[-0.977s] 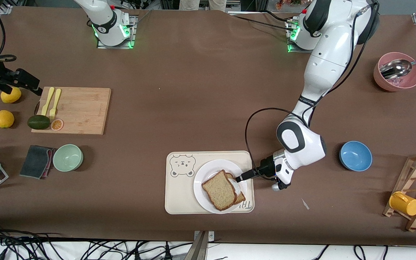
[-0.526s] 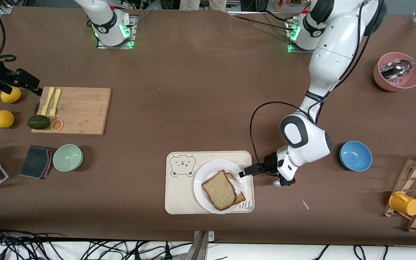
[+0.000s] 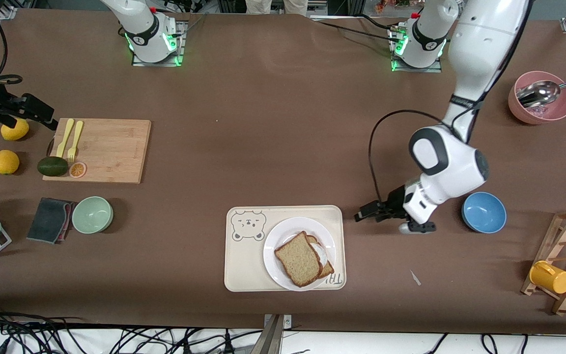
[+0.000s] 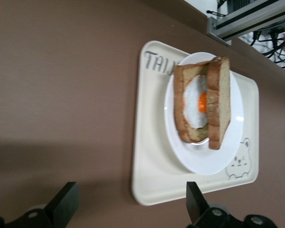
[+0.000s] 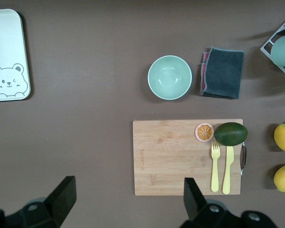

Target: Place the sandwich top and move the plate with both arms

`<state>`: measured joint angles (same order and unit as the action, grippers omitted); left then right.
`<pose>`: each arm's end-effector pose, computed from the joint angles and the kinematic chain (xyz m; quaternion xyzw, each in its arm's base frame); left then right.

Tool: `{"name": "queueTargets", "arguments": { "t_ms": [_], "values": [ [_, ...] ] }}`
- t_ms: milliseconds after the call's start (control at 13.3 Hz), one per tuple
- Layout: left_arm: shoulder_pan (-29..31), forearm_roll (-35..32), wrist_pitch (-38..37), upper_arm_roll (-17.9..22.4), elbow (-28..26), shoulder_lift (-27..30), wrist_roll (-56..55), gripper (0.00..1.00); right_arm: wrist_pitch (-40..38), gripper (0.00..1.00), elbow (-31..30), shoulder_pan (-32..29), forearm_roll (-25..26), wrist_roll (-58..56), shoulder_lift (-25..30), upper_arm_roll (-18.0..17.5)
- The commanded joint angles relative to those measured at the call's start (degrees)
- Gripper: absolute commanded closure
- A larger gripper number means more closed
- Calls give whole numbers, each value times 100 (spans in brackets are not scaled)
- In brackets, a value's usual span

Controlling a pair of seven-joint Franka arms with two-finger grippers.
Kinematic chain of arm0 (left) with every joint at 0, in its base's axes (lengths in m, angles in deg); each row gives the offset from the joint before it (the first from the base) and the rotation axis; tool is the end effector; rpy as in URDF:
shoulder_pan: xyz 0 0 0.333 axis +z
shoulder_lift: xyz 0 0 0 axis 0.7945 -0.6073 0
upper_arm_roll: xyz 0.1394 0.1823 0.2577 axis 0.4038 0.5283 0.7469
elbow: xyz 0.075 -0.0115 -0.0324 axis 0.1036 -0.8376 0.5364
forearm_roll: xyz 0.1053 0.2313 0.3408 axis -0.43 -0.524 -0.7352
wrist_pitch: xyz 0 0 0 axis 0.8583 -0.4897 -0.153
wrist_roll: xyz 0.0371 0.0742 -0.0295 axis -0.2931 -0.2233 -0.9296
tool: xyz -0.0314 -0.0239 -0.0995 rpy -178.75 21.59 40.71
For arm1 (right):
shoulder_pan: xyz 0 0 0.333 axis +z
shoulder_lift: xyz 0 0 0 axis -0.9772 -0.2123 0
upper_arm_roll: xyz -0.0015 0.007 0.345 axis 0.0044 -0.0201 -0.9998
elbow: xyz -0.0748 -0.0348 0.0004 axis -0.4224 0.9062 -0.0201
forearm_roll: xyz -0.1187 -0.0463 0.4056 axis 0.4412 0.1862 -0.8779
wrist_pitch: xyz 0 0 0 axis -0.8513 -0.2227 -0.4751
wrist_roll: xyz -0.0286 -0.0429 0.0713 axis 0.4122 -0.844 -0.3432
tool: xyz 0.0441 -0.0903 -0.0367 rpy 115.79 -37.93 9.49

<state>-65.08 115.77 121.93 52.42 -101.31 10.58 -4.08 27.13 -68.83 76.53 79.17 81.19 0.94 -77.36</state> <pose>0.6904 -0.1617 0.2627 0.9529 0.0707 0.0857 0.2821 0.5853 -0.0096 0.6197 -0.9994 0.0257 -0.0222 0.0104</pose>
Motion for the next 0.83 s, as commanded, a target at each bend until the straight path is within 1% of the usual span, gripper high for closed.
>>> {"name": "queueTargets", "arguments": {
  "t_ms": [0,226,301,451,602,752],
  "values": [
    [166,-532,-33,30,-723,648,-58,0,-37,0,3,-28,-83,43,34,-17],
    [385,-1120,-42,118,-1189,1166,-50,0,-37,0,3,-28,-83,43,42,-17],
    [482,-1391,-268,127,-1199,1254,-41,0,-37,0,3,-28,-83,43,34,-17],
    [762,-2251,-1013,127,-894,1299,-67,0,-37,0,3,-28,-83,43,34,-17],
    [991,-2597,-1639,118,-707,1456,-190,0,-37,0,3,-28,-83,43,34,-17],
    [1063,-3184,-2113,127,-707,1833,-356,0,-37,0,3,-28,-83,43,34,-17]
  ]
}}
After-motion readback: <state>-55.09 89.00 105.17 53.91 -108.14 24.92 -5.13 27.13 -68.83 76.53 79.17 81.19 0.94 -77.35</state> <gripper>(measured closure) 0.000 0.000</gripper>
